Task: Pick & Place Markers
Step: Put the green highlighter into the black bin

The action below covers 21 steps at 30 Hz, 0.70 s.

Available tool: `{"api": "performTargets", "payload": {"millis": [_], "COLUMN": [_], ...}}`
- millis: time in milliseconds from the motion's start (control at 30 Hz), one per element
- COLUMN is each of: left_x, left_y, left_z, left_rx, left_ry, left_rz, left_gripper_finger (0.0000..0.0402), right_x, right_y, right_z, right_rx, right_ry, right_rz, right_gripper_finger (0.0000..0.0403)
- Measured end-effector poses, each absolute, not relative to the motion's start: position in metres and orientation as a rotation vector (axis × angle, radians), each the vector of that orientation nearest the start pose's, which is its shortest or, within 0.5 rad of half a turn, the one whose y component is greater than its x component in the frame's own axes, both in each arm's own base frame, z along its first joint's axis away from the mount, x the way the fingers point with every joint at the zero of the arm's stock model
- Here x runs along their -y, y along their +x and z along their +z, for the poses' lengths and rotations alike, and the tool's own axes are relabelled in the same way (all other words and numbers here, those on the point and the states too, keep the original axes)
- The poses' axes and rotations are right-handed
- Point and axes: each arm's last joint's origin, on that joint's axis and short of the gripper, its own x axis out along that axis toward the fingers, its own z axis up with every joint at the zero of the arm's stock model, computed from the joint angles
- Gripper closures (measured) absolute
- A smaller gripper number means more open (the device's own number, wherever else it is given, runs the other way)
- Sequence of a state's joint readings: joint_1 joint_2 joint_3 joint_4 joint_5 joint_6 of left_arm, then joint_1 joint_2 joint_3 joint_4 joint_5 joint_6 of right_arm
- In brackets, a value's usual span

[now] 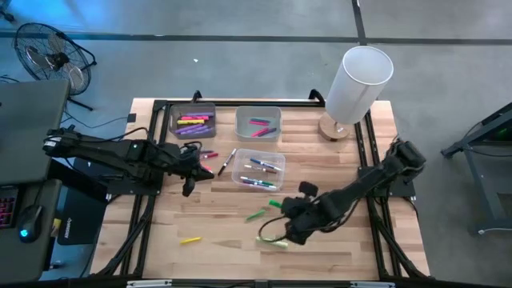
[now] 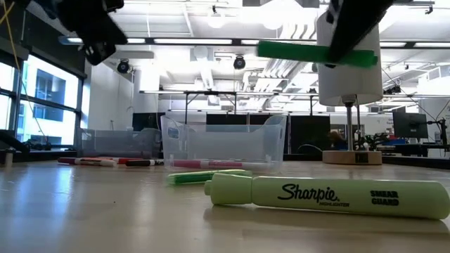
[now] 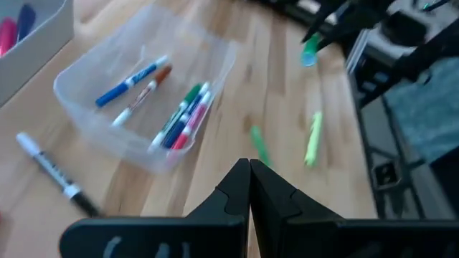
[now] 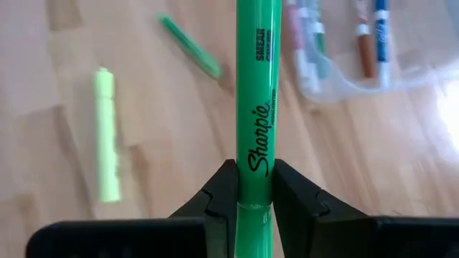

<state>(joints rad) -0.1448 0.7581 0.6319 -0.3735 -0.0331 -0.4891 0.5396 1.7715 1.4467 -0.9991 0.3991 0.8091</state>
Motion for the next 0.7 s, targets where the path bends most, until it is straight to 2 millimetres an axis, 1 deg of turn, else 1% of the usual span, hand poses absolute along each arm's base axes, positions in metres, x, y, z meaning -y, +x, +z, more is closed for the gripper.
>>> {"api": "performTargets", "payload": {"millis": [67,133,233,333,433,533,633,700], "left_x": [0.024,0.025,0.028,0.03,0.033,0.035,0.036,0.036], "left_y": [0.169,0.176,0.189,0.207,0.228,0.251,0.276,0.292], "left_z": [0.269,0.27,0.275,0.273,0.271,0.268,0.27,0.275], "left_rx": [-0.477,-0.443,-0.368,-0.312,-0.221,-0.13,-0.075,-0.039], "left_ry": [-0.47,-0.503,-0.523,-0.49,-0.442,-0.39,-0.318,-0.268], "left_rz": [0.012,0.009,-0.043,-0.081,-0.104,-0.06,0.026,0.092], "left_gripper_finger": [0.04,0.0398,0.0376,0.0333,0.0281,0.0229,0.0186,0.0165], "right_x": [-0.158,-0.145,-0.126,-0.106,-0.084,-0.065,-0.051,-0.045], "right_y": [0.29,0.276,0.257,0.242,0.23,0.221,0.216,0.216], "right_z": [0.249,0.244,0.239,0.245,0.247,0.254,0.257,0.262], "right_rx": [-1.106,-1.078,-0.931,-0.683,-0.458,-0.239,-0.117,-0.065], "right_ry": [0.12,0.166,0.276,0.366,0.402,0.407,0.368,0.33], "right_rz": [-0.349,-0.33,-0.289,-0.227,-0.178,-0.143,-0.133,-0.121], "right_gripper_finger": [0.0347,0.0347,0.0347,0.0347,0.0347,0.0347,0.0347,0.0347]}}
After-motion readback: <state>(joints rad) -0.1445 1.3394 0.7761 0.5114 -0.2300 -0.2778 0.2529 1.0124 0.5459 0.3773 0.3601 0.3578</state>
